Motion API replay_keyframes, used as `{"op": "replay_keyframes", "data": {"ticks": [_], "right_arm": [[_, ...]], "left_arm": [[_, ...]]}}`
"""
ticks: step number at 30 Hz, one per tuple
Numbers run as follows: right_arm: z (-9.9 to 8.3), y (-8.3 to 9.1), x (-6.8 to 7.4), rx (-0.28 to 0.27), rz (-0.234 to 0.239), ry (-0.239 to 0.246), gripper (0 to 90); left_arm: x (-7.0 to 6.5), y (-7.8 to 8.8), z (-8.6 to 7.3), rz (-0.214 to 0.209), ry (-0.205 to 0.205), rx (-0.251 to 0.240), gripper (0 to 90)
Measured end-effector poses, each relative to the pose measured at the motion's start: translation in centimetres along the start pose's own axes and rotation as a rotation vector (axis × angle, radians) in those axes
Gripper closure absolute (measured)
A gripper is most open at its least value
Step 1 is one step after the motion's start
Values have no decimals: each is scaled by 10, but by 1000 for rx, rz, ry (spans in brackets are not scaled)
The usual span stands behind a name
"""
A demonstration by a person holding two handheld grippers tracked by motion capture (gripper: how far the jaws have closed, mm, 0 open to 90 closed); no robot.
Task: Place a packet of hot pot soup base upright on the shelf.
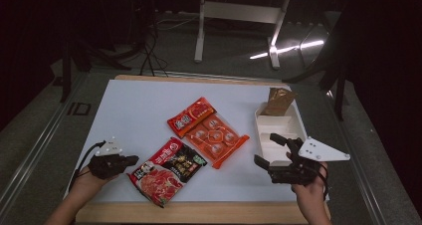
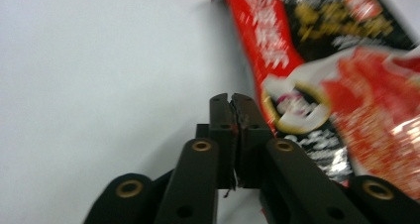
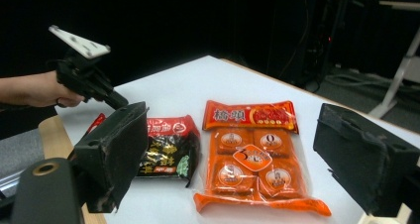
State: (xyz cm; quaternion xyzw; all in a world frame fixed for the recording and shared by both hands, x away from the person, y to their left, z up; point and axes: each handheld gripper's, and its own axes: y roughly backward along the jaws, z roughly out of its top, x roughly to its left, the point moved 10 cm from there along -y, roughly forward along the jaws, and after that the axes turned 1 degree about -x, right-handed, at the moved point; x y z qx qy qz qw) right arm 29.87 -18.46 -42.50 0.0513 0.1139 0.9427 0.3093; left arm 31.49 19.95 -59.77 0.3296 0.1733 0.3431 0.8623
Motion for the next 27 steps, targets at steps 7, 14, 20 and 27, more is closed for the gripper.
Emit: {"op": "replay_keyframes", "data": {"ticks": [7,14,20,27], "right_arm": [[-5,-3,3,9,14,2,138],[-12,-6,4,40,17,-21,137],[-14,-7,2,49,13,-38,137],[-13,-7,2,44,11,-41,137]], "left_arm": [[-9,-6,-5,-58,8,42,897],[-15,-4,-7,-60,10,48,900],[-29,-4,-7,-94,-6,62,900],[-44,-4,-9,-134,-13,79,900]]}}
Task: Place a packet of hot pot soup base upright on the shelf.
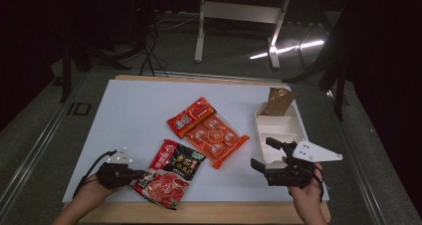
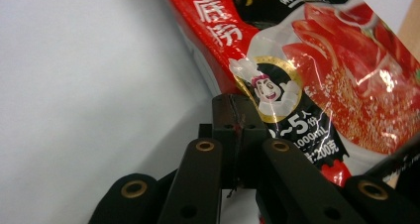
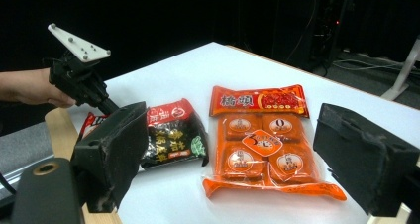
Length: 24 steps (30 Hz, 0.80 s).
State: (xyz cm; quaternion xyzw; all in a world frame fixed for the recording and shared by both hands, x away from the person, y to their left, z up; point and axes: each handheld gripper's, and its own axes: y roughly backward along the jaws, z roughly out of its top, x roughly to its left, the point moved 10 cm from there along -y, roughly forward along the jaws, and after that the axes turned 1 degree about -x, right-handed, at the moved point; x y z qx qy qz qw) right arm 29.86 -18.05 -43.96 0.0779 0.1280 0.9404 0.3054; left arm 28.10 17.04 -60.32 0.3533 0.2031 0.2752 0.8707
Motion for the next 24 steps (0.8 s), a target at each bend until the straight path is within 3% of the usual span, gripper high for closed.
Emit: {"op": "replay_keyframes", "data": {"ticks": [24], "right_arm": [[-5,-3,0,22,-1,-13,136]], "left_arm": [[-47,-15,7,-121,-89,44,900]]}}
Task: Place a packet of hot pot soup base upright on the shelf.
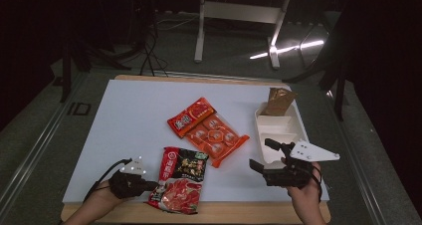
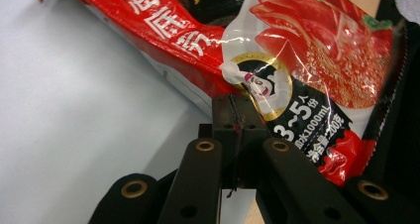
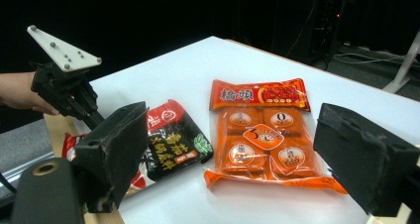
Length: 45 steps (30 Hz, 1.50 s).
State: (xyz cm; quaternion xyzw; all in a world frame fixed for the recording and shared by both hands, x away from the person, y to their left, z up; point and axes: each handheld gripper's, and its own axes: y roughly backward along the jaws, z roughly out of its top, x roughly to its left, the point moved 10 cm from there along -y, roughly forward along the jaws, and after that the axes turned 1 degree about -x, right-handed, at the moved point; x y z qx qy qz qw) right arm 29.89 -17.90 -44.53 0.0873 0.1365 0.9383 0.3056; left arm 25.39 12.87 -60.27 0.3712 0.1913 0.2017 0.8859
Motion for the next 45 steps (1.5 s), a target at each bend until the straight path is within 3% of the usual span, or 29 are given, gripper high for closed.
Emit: {"op": "replay_keyframes", "data": {"ticks": [7,12,16,18,24,26,31,36,39,45], "right_arm": [[-1,-2,0,5,2,-2,136],[-2,-2,2,8,5,-2,137],[-2,-1,0,4,2,-8,136],[-2,0,0,4,1,-6,137],[-2,1,0,4,-2,1,137],[-2,1,-1,4,-5,-1,137],[-3,1,-1,8,-2,-2,137],[-5,0,0,14,1,3,136],[-6,-1,0,16,4,3,136],[-7,-2,0,18,4,0,137]], "left_arm": [[-8,-5,11,-25,-8,-34,900],[-5,-4,15,-27,-4,-50,900],[6,2,23,12,24,-87,892],[13,3,27,42,25,-92,838],[34,0,45,103,86,-130,714],[40,-1,50,101,105,-143,666],[58,-7,61,143,148,-156,541],[74,-16,65,154,190,-156,479],[77,-22,65,133,210,-149,479],[79,-38,63,100,241,-112,547]]}}
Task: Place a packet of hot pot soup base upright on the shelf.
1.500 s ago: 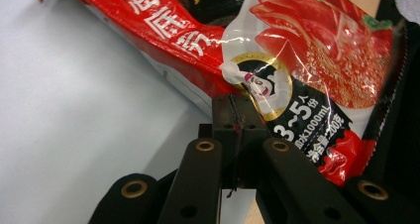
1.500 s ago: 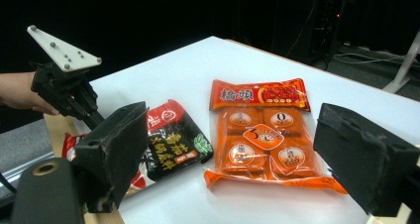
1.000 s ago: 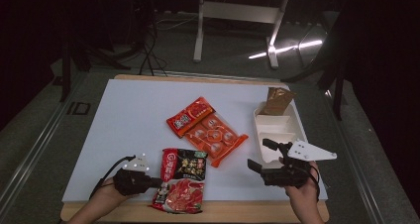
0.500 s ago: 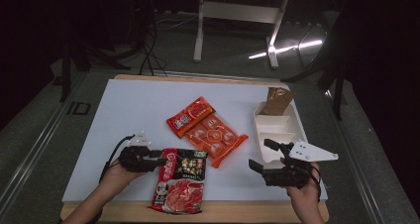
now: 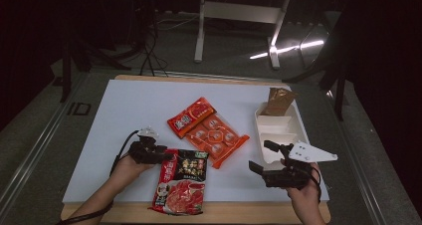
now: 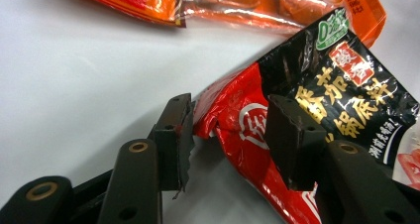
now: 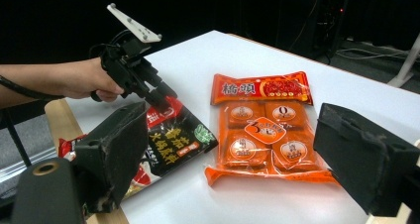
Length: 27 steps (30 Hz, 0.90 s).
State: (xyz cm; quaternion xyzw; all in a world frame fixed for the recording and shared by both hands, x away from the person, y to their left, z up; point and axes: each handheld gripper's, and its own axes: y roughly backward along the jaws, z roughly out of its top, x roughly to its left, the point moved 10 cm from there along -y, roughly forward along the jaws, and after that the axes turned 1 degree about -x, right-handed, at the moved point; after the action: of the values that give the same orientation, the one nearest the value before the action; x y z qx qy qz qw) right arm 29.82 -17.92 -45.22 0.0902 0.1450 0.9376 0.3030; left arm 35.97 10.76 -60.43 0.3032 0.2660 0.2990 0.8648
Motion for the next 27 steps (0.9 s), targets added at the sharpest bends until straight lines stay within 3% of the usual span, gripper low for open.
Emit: {"op": "replay_keyframes", "data": {"ticks": [4,10,14,21,27], "right_arm": [[-1,-1,0,4,2,1,137],[-4,-3,1,15,10,3,137],[-3,-3,1,15,10,1,137],[-1,-1,-1,13,-16,1,131],[3,3,-3,-4,-34,-2,132]], "left_arm": [[-2,-9,-6,-2,-21,56,656],[-4,-12,-6,-20,68,83,772],[-9,-12,-2,-9,65,92,828],[-21,2,10,-2,20,36,860],[-48,24,29,-40,-43,-36,866]]}}
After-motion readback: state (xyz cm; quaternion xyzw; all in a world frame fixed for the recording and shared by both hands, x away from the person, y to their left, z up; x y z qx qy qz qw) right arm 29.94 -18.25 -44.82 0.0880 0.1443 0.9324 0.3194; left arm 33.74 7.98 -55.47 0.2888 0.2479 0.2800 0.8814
